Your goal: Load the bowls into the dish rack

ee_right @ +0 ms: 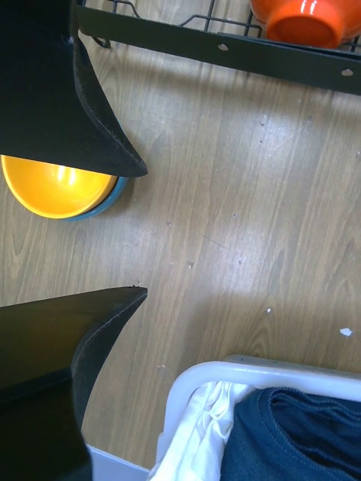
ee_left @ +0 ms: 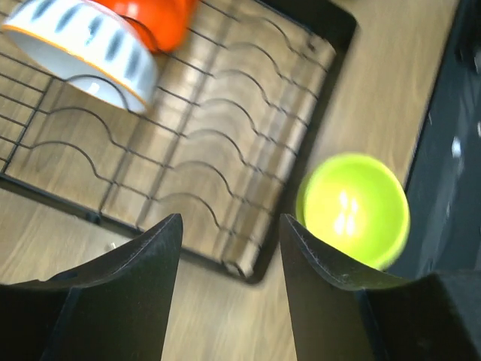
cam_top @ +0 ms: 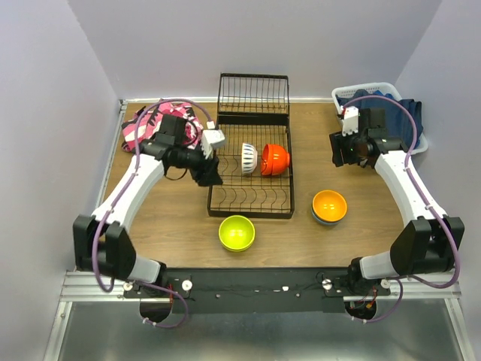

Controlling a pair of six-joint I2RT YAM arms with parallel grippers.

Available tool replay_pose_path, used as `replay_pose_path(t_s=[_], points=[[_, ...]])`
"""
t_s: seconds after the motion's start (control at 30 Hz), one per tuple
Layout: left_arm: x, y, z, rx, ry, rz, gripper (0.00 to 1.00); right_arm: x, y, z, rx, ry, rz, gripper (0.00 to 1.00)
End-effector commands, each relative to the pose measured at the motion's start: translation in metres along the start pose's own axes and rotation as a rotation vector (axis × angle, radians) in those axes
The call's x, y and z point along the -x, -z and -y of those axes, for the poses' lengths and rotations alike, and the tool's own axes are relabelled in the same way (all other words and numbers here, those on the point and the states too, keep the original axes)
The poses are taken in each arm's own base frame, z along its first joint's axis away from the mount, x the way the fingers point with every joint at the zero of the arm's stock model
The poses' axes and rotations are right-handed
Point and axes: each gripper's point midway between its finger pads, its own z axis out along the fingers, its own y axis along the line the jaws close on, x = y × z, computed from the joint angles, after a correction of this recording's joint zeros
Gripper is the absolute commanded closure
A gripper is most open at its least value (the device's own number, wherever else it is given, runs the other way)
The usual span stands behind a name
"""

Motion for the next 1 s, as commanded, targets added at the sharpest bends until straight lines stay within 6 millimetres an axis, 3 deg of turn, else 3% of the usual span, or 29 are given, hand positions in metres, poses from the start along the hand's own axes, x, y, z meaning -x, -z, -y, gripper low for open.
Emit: replay_pose_path(t_s=[0.0,0.1,0.13,0.23,0.43,0.6,0.97], points=[[-0.059,0.037,0.061,-0.148,-0.226,-0.202,0.36,0.011,0.008,-0.011,0.060,0.036,0.050,0.32],[-0.087,0.040,0.088,-0.210,-0.345,-0.279,0.35,0.013,0.007,-0.012,0.068,0.032,0.055,0.32],[-0.106,0.037,0.094,-0.237,-0.377,-0.317,0.35,0.013,0.007,-0.012,0.069,0.028,0.054,0.32],[-0.126,0.026,0.110,-0.265,-0.502,-0.357,0.34,0.017,0.008,-0.015,0.085,0.021,0.060,0.32],[-0.123,-0.003,0.121,-0.265,-0.640,-0.357,0.35,0.014,0.014,-0.017,0.089,0.010,0.070,0.32],[-0.116,-0.027,0.126,-0.249,-0.749,-0.352,0.36,-0.002,0.019,-0.025,0.112,0.002,0.059,0.32],[-0.139,-0.035,0.141,-0.391,-0.794,-0.481,0.54,-0.018,0.037,-0.029,0.096,-0.002,0.089,0.31]])
